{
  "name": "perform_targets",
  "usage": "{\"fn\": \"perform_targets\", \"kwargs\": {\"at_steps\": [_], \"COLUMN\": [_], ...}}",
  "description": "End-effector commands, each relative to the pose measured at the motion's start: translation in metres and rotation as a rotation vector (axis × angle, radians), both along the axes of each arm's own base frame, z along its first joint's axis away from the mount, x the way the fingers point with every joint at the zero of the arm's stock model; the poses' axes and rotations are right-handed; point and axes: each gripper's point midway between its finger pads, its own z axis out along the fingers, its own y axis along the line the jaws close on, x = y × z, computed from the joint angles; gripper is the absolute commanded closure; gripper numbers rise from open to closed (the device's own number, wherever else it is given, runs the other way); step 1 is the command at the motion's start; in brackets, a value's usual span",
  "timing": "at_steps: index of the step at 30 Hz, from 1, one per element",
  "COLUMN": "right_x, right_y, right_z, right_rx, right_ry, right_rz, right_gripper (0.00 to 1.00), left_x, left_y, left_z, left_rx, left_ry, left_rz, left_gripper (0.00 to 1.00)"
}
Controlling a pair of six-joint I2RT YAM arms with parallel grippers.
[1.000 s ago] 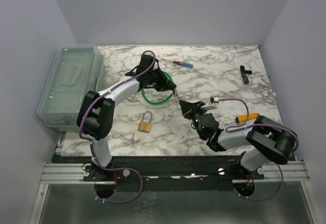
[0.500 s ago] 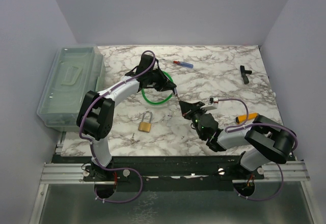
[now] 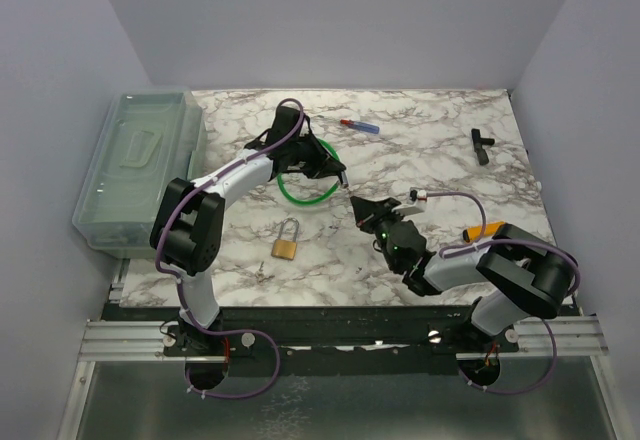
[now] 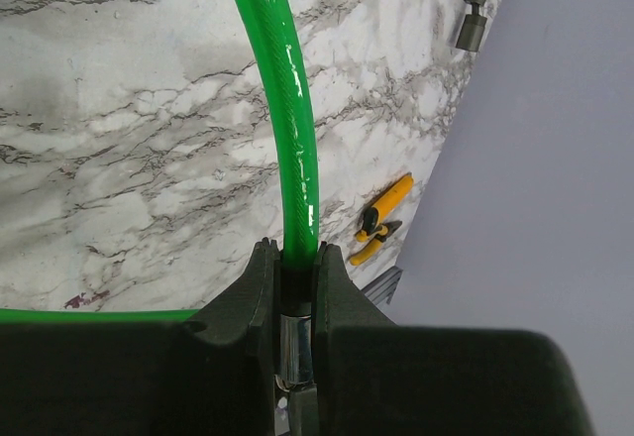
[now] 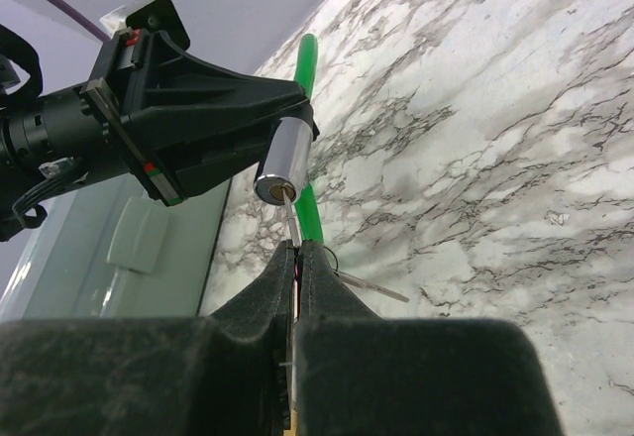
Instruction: Unlock with the key
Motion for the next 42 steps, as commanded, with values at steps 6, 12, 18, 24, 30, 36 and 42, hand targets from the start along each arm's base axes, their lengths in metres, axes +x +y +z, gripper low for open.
{"fn": "perform_targets", "kwargs": {"at_steps": [6, 12, 18, 24, 30, 36, 42], "right_x": [0.013, 0.018, 0.022, 0.025, 0.03, 0.038, 0.044], "right_y": [-0.001, -0.002, -0.002, -0.001, 0.001, 0.01, 0.016], "right_z": [0.008, 0.01, 0.012, 0.016, 0.02, 0.028, 0.031], "right_rx": [0.018, 0.032, 0.038, 0.047, 0.044, 0.029, 0.012], "right_ry": [-0.026, -0.014, -0.011, -0.014, -0.007, -0.02, -0.038], "right_rz": [-0.035, -0.062, -0.083, -0.092, -0.107, -0.111, -0.11], "right_gripper": [1.0, 1.0, 1.0, 1.0, 1.0, 1.0, 1.0], "left_x": [-0.004, -0.004, -0.004, -0.003, -0.003, -0.005, -0.003], "left_y": [0.001, 0.001, 0.002, 0.004, 0.006, 0.005, 0.007], "left_z": [-0.003, -0.003, -0.004, -0.003, -0.004, -0.002, 0.005], "left_rx": [-0.021, -0.022, -0.016, -0.015, -0.005, -0.02, -0.027], "left_ry": [0.036, 0.037, 0.034, 0.031, 0.03, 0.041, 0.026], "left_rz": [-0.007, -0.005, 0.003, 0.013, 0.027, 0.031, 0.036], "left_gripper": [1.0, 1.0, 1.0, 1.0, 1.0, 1.0, 1.0]}}
